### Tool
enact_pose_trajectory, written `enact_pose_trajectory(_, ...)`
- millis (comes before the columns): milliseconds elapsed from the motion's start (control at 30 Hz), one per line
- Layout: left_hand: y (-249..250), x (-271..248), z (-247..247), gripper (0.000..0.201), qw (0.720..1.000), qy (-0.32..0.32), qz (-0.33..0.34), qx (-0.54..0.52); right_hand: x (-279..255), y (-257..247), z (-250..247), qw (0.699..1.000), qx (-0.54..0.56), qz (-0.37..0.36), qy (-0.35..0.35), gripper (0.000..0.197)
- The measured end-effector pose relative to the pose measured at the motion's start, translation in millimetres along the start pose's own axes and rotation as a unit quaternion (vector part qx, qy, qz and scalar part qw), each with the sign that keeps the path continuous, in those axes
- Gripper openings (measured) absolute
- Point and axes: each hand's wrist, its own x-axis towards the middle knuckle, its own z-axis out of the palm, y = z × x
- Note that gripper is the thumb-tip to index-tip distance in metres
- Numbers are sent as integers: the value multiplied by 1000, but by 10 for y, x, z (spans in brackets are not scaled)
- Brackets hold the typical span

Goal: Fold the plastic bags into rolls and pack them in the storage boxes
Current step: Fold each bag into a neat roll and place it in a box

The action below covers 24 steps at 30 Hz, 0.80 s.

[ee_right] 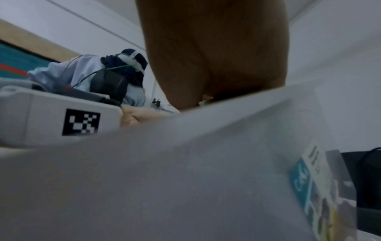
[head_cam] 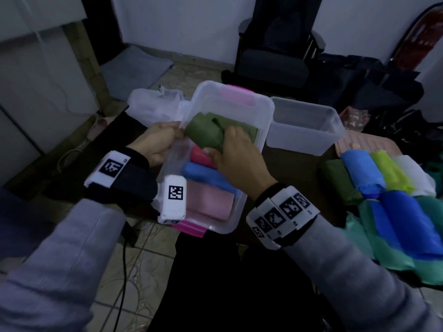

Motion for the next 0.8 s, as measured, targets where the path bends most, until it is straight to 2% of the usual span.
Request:
enact_pose_trajectory(167,-54,-71,8,30,999,29,27,-5,7,-126,6,995,-38,41,-79,52)
enact_pose_trajectory(367,-95,-110,67,20,997,42,44,-40,-30,-112,150,962,-200,-21,-184,48)
enact_pose_trajectory(500,-112,-129,83,20,996,63,56,-2,7,-106,208,946,-118,14,-301,61)
enact_pose_trajectory(633,-131,-133,90,21,994,86,67,20,31,-102,216,950,-70,32,-302,67)
enact_pose_trajectory(800,-134,-173,103,23,991,99,77,47,-36,-153,280,958,-105,37,-266,59)
